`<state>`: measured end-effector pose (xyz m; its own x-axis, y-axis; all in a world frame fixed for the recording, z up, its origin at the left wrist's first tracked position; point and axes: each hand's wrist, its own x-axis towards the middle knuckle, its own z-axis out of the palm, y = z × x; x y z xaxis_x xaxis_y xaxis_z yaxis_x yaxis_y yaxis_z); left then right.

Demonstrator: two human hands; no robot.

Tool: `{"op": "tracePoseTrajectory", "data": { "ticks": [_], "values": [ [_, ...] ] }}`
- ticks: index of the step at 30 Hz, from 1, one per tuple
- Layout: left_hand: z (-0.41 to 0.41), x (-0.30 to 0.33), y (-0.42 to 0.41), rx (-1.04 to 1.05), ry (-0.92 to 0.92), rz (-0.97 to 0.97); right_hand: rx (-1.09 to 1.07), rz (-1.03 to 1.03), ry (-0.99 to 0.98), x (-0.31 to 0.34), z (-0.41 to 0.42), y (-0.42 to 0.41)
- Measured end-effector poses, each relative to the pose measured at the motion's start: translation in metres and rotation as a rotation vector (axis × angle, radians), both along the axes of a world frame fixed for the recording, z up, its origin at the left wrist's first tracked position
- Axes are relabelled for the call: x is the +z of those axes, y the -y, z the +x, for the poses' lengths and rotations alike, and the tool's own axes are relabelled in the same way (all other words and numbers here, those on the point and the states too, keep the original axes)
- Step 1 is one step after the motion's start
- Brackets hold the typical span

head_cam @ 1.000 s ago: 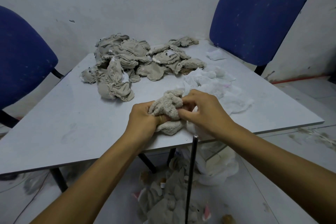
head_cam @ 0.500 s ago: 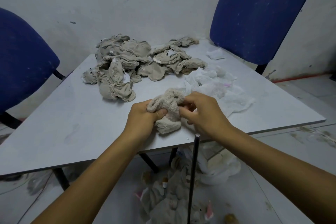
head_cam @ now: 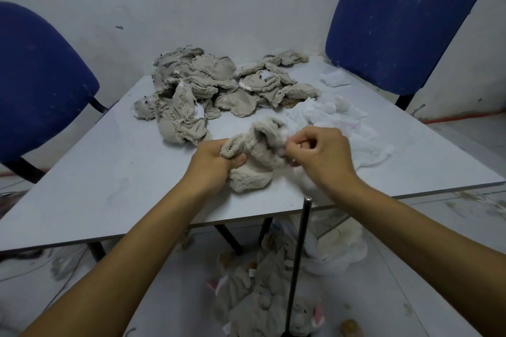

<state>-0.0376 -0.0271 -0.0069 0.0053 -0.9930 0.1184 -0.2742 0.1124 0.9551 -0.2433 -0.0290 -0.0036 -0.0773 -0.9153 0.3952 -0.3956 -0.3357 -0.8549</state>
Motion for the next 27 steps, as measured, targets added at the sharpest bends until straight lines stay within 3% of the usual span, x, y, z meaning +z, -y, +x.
{"op": "tracePoseTrajectory", "data": {
  "ticks": [3, 6, 13, 18, 22, 24, 27],
  "values": [
    [0.016, 0.005, 0.007, 0.063, 0.037, -0.012, -0.03, 0.047, 0.201, 0.003, -0.013, 0.004],
    [0.022, 0.004, 0.01, 0.029, 0.162, -0.066, 0.051, 0.053, 0.28, 0.002, -0.004, -0.001],
    [0.006, 0.014, 0.001, 0.01, 0.347, -0.23, 0.061, -0.136, -0.082, 0.005, 0.005, -0.001],
    [0.011, 0.014, 0.0, 0.082, 0.224, -0.185, 0.096, -0.1, -0.244, -0.002, -0.003, 0.004],
    [0.018, 0.027, -0.001, 0.24, 0.215, -0.322, 0.085, -0.145, -0.27, 0.008, -0.012, 0.012],
    [0.017, 0.033, -0.003, 0.209, 0.248, -0.342, 0.053, -0.128, -0.212, 0.011, -0.013, 0.014],
    [0.02, 0.03, -0.002, 0.278, 0.144, -0.245, 0.17, 0.096, 0.15, 0.016, -0.01, 0.014]
  ]
}}
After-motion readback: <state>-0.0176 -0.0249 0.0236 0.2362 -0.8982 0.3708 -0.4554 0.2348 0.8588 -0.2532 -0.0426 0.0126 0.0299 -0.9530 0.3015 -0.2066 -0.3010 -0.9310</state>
